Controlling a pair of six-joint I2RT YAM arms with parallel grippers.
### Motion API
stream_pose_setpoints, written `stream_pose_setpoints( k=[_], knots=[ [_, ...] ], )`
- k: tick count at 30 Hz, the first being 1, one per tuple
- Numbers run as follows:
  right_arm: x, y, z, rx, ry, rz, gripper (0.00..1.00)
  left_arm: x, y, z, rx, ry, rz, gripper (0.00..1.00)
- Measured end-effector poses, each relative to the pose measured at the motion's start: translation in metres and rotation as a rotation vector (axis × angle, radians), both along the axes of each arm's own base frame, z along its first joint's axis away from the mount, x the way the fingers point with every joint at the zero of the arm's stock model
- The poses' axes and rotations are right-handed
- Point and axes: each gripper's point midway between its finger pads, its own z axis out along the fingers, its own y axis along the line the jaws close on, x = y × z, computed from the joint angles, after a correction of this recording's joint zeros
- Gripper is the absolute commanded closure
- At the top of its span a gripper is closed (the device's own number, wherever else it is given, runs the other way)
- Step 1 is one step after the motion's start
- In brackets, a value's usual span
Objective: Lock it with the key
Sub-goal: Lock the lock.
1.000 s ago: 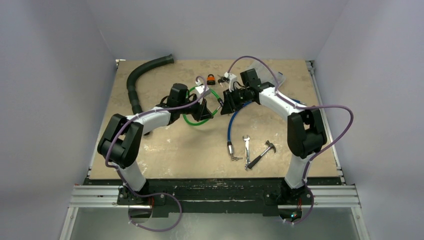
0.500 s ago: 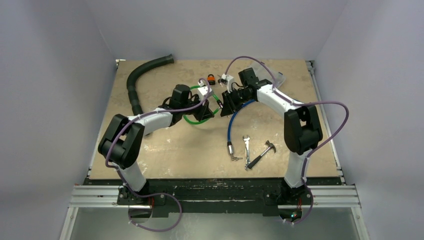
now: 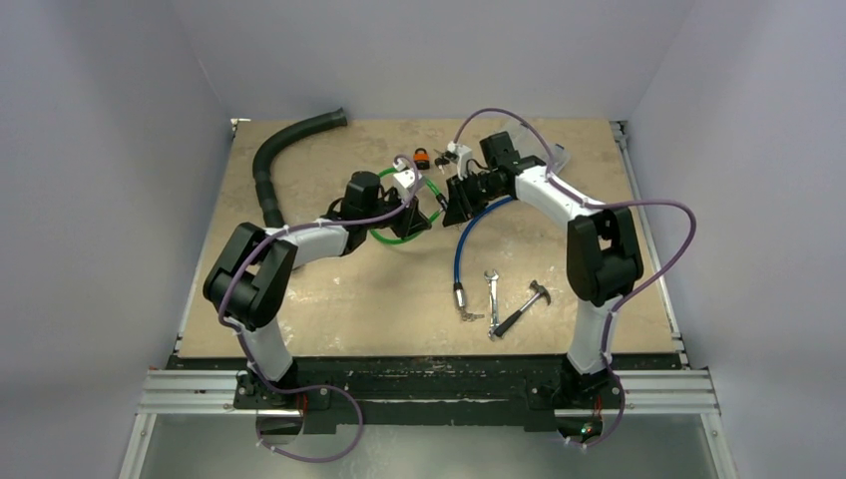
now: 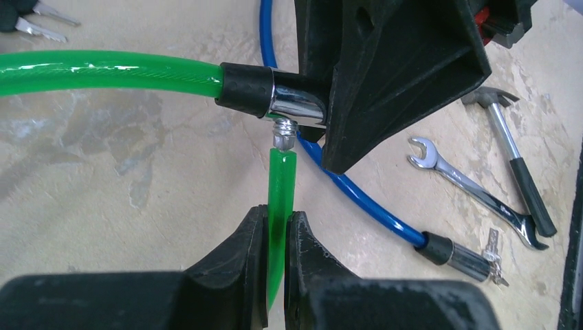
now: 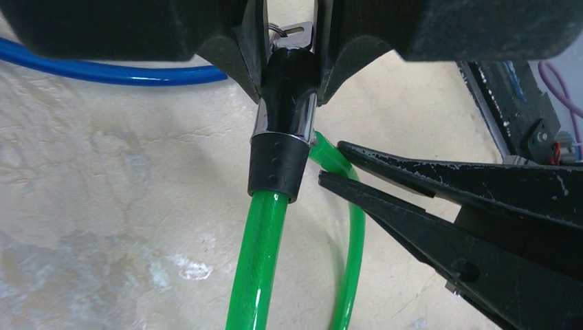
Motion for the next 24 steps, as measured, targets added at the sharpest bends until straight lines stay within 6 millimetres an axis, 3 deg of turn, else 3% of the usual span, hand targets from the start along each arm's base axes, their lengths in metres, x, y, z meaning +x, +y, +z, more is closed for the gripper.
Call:
stream_pose_setpoints(
  k=[5,14,24],
  knots=[
    [0.013,-0.005,0.019,-0.009,-0.068,-0.016,1.0,0.011,-0.007,0.015,-0.04,-0.084,0.016,1.0],
    [0.028,-0.015,0.092,-0.089,-0.354,-0.058,1.0,0.026,-0.022,0.072,-0.158,-0.386,0.063,1.0],
    [0.02,0.002,0.084,-0.228,-0.428,-0.044,1.0,0.021,-0.008,0.057,-0.125,-0.51,0.151,1.0]
  ],
)
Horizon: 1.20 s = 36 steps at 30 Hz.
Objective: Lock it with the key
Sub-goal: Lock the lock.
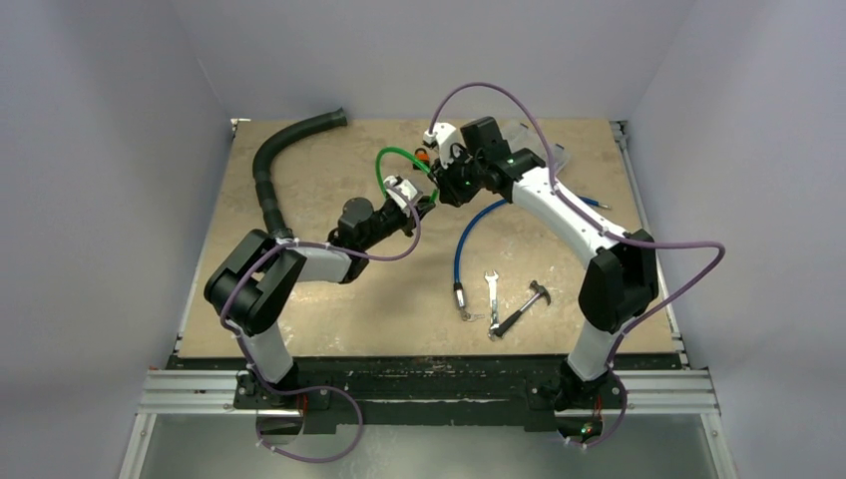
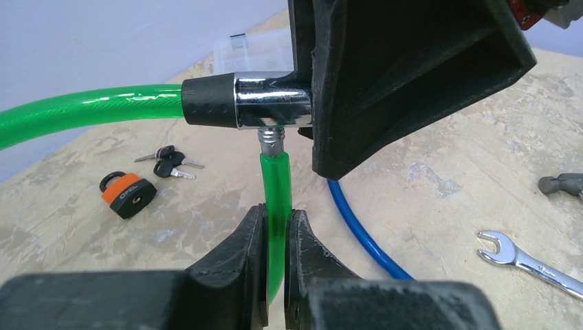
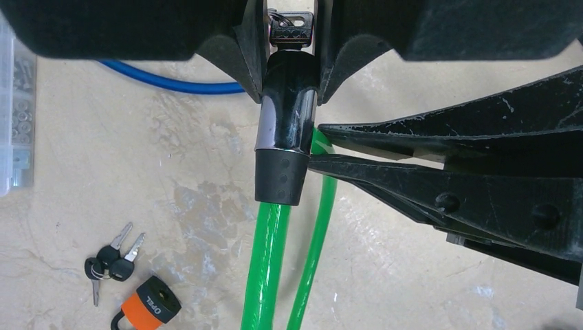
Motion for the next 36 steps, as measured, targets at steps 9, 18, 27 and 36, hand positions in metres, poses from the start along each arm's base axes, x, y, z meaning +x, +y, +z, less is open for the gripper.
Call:
stream_pose_setpoints(
  k=[9,18,27,36],
  knots=[
    [-0.011,0.007,-0.009,-0.03,0.025,0.024,1.0,-0.014,0.008,-0.012,-0.012,-0.016,0.009,1.0],
    [-0.018,0.009,-0.018,-0.026,0.064,0.034,1.0,-0.02,0.01,-0.018,-0.01,-0.01,0.0,0.84],
    [-0.035,0.018,-0.023,-0.014,0.118,0.068,1.0,-0.019,0.01,-0.008,-0.032,-0.046,0.001,0.49],
    [-0.042,0.018,-0.026,-0.008,0.158,0.066,1.0,-0.023,0.013,-0.009,-0.02,-0.053,0.0,0.36]
  ],
)
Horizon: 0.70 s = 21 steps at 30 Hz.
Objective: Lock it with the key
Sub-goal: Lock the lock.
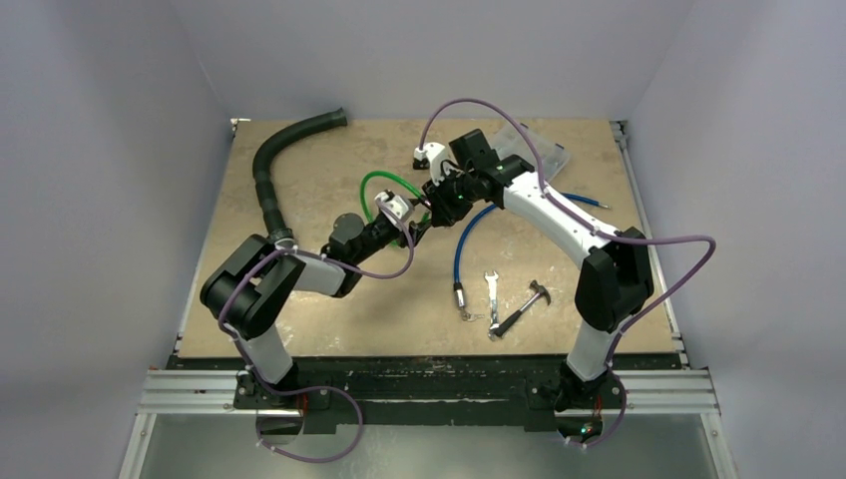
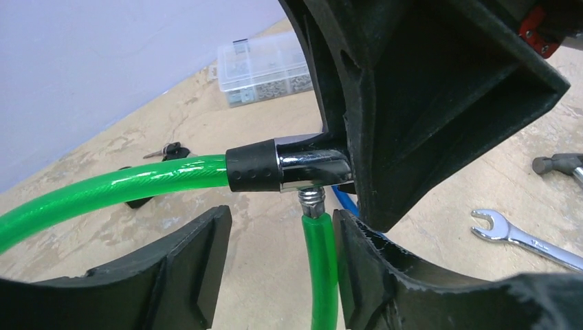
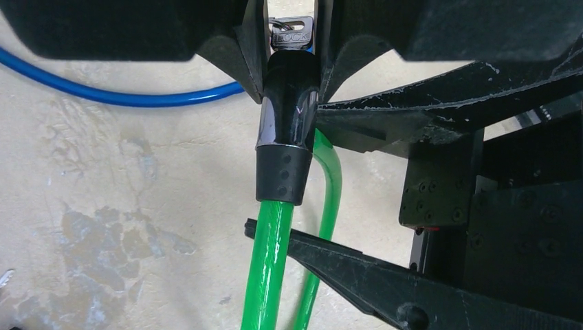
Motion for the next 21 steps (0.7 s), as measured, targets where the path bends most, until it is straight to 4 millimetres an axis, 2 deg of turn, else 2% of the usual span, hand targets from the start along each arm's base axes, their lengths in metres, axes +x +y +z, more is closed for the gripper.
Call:
stream_pose_setpoints(
  k=[3,5,12,18,21],
  knots=[
    [-0.004,0.0,-0.001,0.006,0.023,-0.001,1.0,-0.003,0.004,0.001,0.014,-0.011,0.005,0.24],
    [-0.007,0.0,-0.003,0.011,0.042,-0.001,1.0,-0.005,0.009,0.002,0.03,-0.018,0.011,0.2],
    [-0.014,0.0,-0.004,0.034,0.099,-0.019,1.0,-0.019,0.02,0.017,0.085,-0.056,-0.023,0.13],
    [-0.003,0.0,-0.009,0.058,0.106,-0.054,1.0,-0.043,0.024,0.056,0.087,-0.15,-0.146,0.12],
    [0.0,0.001,-0.012,0.071,0.119,-0.066,1.0,-0.046,0.029,0.055,0.109,-0.154,-0.173,0.12]
  ],
)
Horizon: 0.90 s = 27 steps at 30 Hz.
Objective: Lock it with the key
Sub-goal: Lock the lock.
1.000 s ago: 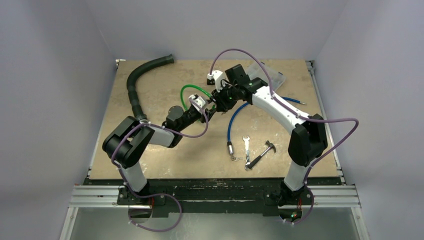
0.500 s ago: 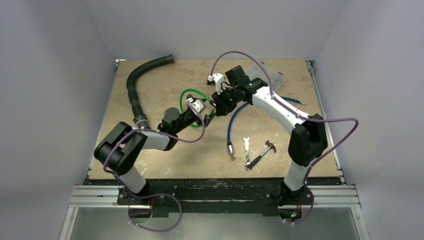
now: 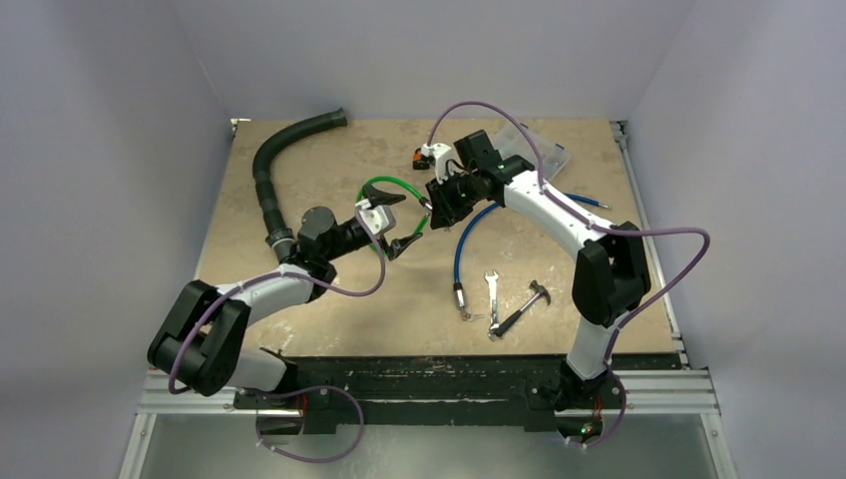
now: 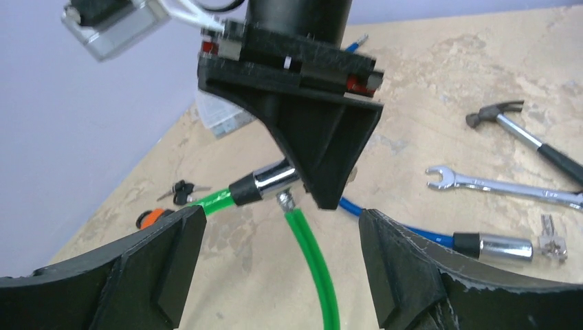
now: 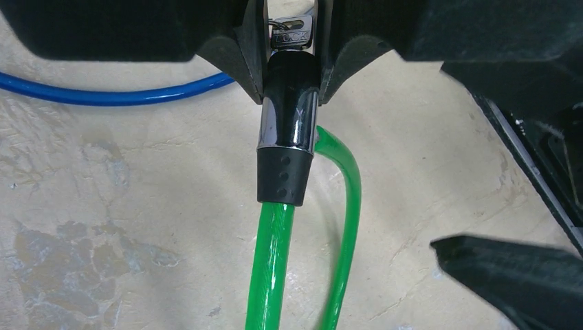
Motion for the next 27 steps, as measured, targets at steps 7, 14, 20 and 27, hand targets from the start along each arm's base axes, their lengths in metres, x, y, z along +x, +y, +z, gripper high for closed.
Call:
stream_pose_setpoints(
  k=[7,14,20,27],
  knots=[
    [-0.001,0.003,-0.005,0.022,0.004,0.015,1.0,0.033,0.017,-0.005,0.164,-0.006,-0.089,0.19],
    [-0.001,0.007,-0.003,0.044,-0.002,0.03,1.0,0.059,0.022,0.012,0.351,-0.17,-0.198,0.4],
    [0.003,0.005,-0.004,0.097,0.054,-0.042,1.0,0.059,0.02,0.0,0.314,-0.044,-0.207,0.37],
    [0.001,-0.001,-0.015,0.128,0.114,-0.077,1.0,0.037,0.028,-0.026,0.33,-0.008,-0.202,0.47]
  ],
)
